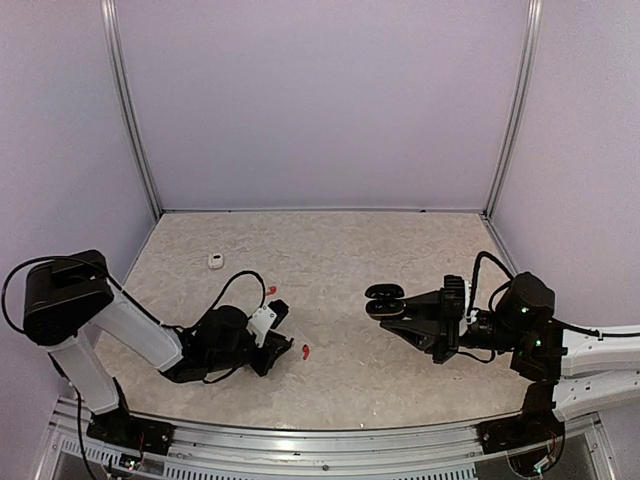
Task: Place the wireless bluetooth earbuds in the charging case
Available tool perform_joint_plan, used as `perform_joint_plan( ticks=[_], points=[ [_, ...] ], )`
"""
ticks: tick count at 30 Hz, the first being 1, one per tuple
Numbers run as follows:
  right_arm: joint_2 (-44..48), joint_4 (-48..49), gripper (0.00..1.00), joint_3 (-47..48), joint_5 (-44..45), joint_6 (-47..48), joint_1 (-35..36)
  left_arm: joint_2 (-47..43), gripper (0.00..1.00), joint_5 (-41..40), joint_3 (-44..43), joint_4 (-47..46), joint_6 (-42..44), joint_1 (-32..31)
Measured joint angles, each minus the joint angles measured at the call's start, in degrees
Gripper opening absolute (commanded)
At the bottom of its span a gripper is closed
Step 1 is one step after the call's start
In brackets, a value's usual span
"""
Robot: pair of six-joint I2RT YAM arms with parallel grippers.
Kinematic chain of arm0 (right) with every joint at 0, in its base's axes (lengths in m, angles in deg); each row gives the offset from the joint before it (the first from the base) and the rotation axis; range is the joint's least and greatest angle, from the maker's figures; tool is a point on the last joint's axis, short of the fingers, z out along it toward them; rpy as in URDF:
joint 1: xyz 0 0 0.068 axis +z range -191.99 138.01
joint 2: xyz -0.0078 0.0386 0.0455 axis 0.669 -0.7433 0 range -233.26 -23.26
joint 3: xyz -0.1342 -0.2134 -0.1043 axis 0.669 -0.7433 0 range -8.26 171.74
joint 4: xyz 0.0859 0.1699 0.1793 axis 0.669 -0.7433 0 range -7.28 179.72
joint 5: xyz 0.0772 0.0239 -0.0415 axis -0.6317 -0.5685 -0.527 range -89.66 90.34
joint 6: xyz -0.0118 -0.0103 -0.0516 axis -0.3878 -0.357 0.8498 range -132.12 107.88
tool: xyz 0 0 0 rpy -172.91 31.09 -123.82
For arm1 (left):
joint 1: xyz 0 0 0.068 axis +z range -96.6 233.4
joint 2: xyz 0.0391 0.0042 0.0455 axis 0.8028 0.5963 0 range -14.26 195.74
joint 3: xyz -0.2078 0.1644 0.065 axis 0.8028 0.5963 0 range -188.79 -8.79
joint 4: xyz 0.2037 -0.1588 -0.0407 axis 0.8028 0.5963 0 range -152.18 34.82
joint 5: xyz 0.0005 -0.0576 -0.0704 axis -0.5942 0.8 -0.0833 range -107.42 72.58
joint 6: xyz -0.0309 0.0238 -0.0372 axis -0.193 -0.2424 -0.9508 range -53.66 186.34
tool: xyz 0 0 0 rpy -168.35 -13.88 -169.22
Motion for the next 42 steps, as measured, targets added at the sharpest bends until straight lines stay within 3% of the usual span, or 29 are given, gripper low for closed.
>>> perform_joint_plan(
  ticks=[11, 19, 29, 42],
  points=[
    [0.1, -0.2, 0.0, -1.0, 3.0, 3.0, -0.1, -22.1, 0.14, 9.2, -13.5, 31.8, -5.1, -2.6],
    [-3.2, 2.7, 0.0, -3.1, 4.3, 6.9, -0.2, -30.3, 0.13, 20.7, -26.8, 50.9, -10.5, -3.6],
    [-8.4, 8.0, 0.0, -3.8, 3.8, 15.2, -0.2, -30.7, 0.13, 33.0, -34.6, 62.7, -14.3, -6.3],
    [-13.8, 12.1, 0.0, -3.7, 4.5, 16.6, -0.2, -23.7, 0.13, 34.9, -42.1, 65.3, -20.6, -7.7]
  ],
)
